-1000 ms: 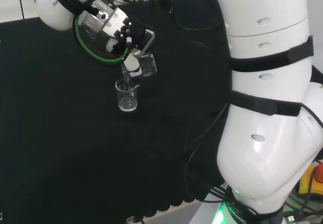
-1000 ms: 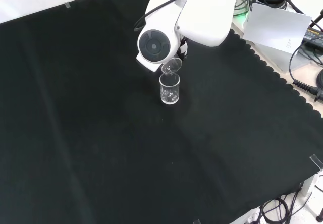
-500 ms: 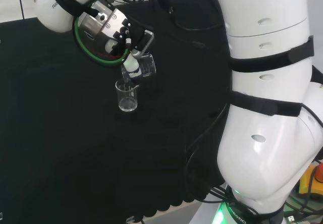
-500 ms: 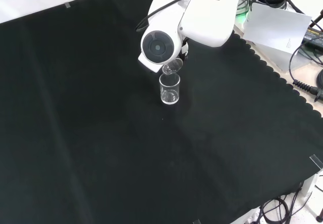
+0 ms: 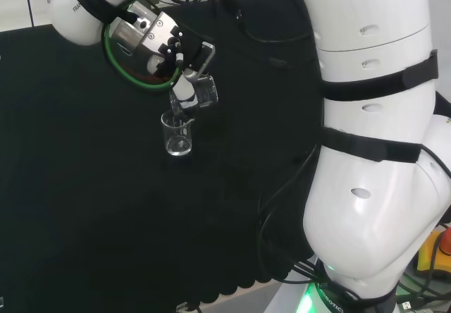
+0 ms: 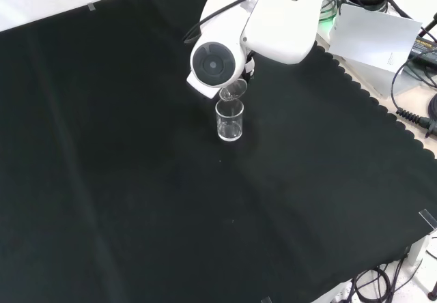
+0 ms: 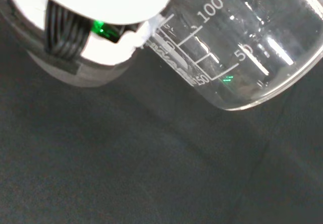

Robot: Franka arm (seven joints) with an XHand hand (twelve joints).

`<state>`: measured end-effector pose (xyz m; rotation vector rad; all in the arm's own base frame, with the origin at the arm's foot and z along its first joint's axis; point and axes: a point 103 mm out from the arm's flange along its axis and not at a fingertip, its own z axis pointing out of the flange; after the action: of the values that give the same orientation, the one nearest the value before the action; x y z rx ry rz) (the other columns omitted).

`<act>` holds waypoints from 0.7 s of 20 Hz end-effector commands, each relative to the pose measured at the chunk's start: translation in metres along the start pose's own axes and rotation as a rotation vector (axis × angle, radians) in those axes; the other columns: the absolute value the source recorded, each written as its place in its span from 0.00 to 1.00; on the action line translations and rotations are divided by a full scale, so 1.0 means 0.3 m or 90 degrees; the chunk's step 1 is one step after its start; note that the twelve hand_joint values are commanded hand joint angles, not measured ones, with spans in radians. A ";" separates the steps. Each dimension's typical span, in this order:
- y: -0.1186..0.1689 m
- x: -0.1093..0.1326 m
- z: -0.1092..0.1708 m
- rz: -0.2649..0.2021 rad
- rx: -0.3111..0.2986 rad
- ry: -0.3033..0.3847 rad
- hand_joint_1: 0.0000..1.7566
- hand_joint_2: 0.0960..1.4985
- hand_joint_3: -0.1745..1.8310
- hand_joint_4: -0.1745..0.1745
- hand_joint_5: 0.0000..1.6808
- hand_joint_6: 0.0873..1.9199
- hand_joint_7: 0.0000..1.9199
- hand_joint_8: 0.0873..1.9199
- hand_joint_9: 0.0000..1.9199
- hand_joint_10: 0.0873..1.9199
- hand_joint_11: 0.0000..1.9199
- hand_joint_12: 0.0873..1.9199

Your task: Pour the water from the handheld beaker into the one on the table.

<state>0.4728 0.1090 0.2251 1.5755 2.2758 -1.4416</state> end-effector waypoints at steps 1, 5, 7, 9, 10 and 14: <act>-0.006 -0.012 0.009 -0.005 -0.008 0.008 0.75 0.40 0.38 0.00 0.82 0.18 0.75 0.15 0.92 0.00 0.70 0.33; -0.009 -0.016 0.010 -0.012 -0.019 0.017 0.75 0.40 0.38 0.00 0.82 0.18 0.75 0.15 0.92 0.00 0.70 0.33; -0.008 -0.017 0.014 -0.016 -0.021 0.021 0.75 0.40 0.38 0.00 0.82 0.18 0.75 0.15 0.92 0.00 0.70 0.33; -0.006 -0.018 0.017 -0.020 -0.021 0.025 0.75 0.39 0.38 0.00 0.82 0.19 0.75 0.15 0.92 0.00 0.70 0.33; -0.005 -0.021 0.021 -0.021 -0.022 0.028 0.75 0.39 0.38 0.00 0.82 0.19 0.75 0.15 0.92 0.00 0.70 0.33; -0.003 -0.029 0.032 -0.024 -0.025 0.038 0.75 0.39 0.38 0.00 0.82 0.19 0.75 0.16 0.92 0.00 0.70 0.33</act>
<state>0.4722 0.0990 0.2250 1.5854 2.3495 -1.3794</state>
